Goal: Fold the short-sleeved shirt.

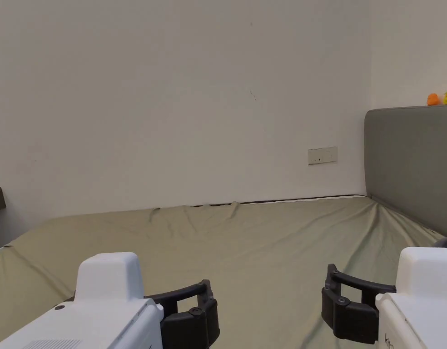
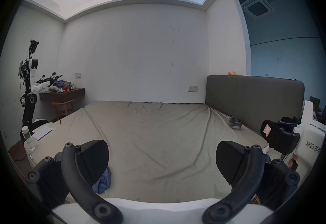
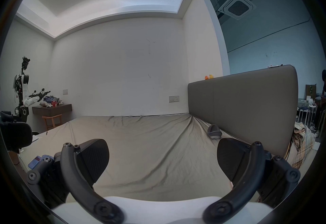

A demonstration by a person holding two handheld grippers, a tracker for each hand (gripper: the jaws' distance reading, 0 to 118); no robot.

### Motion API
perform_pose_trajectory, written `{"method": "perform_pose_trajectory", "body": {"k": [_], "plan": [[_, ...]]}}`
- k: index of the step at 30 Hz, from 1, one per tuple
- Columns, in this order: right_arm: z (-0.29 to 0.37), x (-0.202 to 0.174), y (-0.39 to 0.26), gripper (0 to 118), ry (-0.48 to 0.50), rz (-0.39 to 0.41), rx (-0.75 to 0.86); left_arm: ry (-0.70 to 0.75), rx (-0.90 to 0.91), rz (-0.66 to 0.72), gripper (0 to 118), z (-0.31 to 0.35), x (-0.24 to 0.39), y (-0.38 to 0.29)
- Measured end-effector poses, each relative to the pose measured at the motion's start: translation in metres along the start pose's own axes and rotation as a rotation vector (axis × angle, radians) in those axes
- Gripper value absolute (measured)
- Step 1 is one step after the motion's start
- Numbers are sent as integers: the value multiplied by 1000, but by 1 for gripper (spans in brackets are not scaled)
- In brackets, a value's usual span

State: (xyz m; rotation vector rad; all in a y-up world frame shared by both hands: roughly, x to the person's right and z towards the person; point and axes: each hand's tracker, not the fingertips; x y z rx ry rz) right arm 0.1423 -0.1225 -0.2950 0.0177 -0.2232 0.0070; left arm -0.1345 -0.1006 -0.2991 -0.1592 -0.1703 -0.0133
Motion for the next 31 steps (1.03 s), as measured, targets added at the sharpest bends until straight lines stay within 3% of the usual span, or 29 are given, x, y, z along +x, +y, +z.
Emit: {"method": "perform_pose_trajectory", "body": {"k": [6,12,17,20,28,31], "plan": [[-2,-3,-2,118,16,-16,-9,5,2,14,118,-5,-5,-4],[-6,-8,-13,118,20,21,-5,0,-22,28,118,-27,-12,-20],[-12,-8,-20,118,21,17,-34,63,-97,43,118,-51,-7,-33],[-14,-5,-23,118,16,17,-37,43,-175,42,118,-56,-7,-36],[-18,0,-20,118,15,25,-55,6,-142,40,118,-54,-1,-33],[-21,5,-24,118,50,-23,-95,3,-131,40,118,-50,1,-32]]}}
